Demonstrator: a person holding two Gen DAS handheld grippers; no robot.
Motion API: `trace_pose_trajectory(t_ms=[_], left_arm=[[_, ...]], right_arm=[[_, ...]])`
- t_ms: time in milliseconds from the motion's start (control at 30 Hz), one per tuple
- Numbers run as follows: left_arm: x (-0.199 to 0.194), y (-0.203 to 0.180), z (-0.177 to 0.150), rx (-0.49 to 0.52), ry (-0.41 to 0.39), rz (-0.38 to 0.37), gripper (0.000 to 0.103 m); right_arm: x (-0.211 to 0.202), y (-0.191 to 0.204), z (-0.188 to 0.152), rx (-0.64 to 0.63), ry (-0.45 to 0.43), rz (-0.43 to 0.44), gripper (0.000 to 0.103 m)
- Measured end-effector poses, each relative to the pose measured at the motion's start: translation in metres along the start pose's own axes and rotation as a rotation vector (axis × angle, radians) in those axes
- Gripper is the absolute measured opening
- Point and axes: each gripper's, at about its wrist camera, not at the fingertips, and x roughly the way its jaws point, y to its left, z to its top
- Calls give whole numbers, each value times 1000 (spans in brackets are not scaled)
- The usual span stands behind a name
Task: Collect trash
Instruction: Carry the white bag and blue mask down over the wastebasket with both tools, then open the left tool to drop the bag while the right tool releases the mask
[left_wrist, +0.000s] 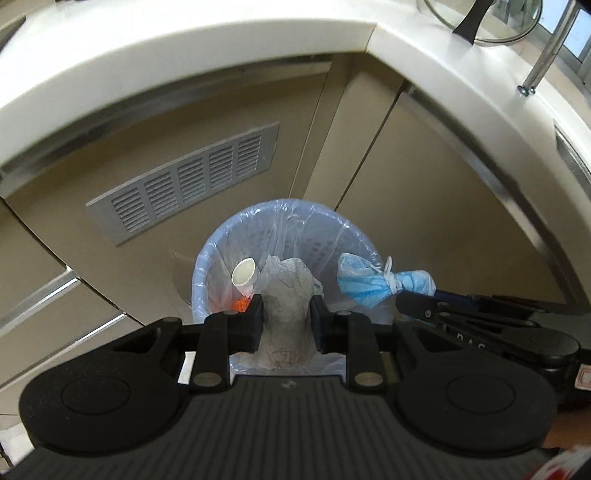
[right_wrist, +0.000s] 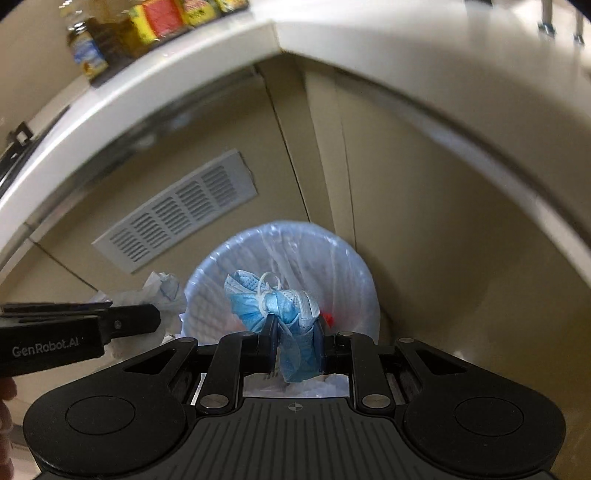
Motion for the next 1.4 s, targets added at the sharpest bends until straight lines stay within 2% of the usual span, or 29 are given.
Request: trace_pose_trajectory(t_ms=[233,567,633,700,733,867,1400], left_arm=[[36,3,2,-6,23,-17,24],[80,6,8,-16,57,-41,27],[84,7,10,-16,51,-43,28],[85,8,11,-12,50,-54,34],[85,8,12,-12,52,-55,41],[86,11,13,-7,52,-61,48],[86,25,16,-17,64,-28,48]], right_arm=[[36,-16,1,107,26,-26,20],[68,-25,2,157,40,-54,20],[69,-26,1,163,39,-55,20],[69,-27,1,169,39,-56,20],[69,-27,0,172,38,-55,20],[67,-26,0,179,38,-59,20],[79,-18,0,174,53,-68,20]])
